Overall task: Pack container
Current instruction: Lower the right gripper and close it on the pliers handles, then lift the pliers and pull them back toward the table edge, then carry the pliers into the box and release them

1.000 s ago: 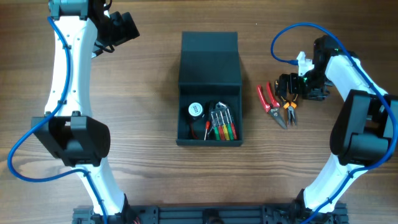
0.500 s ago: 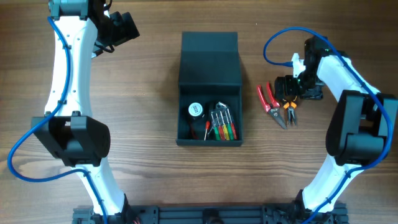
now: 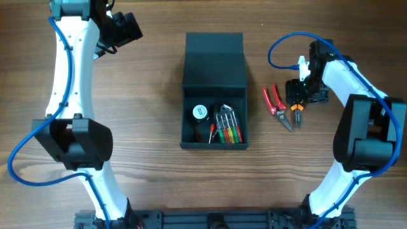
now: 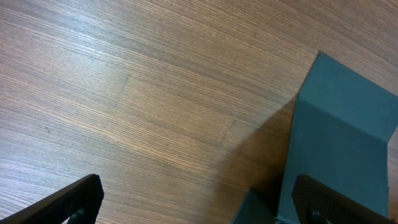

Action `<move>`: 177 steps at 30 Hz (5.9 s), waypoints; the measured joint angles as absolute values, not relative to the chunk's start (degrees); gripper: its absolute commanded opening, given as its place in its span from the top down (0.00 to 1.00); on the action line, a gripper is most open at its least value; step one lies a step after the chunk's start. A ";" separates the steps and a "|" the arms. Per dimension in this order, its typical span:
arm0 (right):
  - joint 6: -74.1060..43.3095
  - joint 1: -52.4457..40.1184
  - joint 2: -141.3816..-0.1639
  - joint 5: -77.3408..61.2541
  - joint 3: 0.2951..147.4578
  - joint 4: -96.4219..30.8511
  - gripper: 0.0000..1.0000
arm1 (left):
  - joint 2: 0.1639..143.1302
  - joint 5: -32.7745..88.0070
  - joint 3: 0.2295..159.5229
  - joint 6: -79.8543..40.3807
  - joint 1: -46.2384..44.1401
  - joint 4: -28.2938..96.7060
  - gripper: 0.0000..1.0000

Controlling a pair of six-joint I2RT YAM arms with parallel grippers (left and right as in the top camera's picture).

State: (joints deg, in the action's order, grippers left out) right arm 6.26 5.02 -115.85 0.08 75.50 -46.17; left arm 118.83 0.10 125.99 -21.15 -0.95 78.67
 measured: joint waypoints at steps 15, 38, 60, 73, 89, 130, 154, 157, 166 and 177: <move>4.49 5.06 -116.05 -0.01 76.14 -46.78 0.51 | 118.83 0.10 126.02 -21.15 -0.95 78.65 0.00; 3.07 4.64 -120.11 -5.43 94.98 -56.38 0.62 | 118.83 0.08 126.02 -21.15 -0.95 78.67 0.00; 2.74 0.19 -123.31 -0.95 95.20 -50.65 0.01 | 118.83 0.10 126.02 -21.15 -0.95 78.67 0.00; 3.05 0.10 -128.38 0.91 96.14 -50.26 0.50 | 118.83 0.10 125.99 -21.15 -0.95 78.67 0.00; 3.05 0.10 -130.23 0.43 101.30 -57.45 0.91 | 118.83 0.10 125.99 -21.15 -0.95 78.67 0.00; 0.80 -26.46 -115.50 -6.02 111.77 -83.53 0.95 | 118.83 0.10 125.99 -21.15 -0.95 78.67 0.00; -7.92 -38.22 -114.83 -8.95 88.23 -67.44 0.93 | 118.83 0.10 125.99 -21.15 -0.95 78.70 0.00; -7.73 -38.15 -114.52 -8.97 88.07 -66.78 0.93 | 118.83 0.10 126.02 -21.15 -0.95 78.67 0.00; -2.83 -38.17 -114.52 -10.11 88.07 -67.66 0.93 | 118.83 0.10 126.02 -21.15 -0.95 78.67 0.00; 6.17 -34.33 -114.52 -8.88 87.55 -69.38 0.93 | 118.83 0.08 125.99 -21.15 -0.95 78.67 0.00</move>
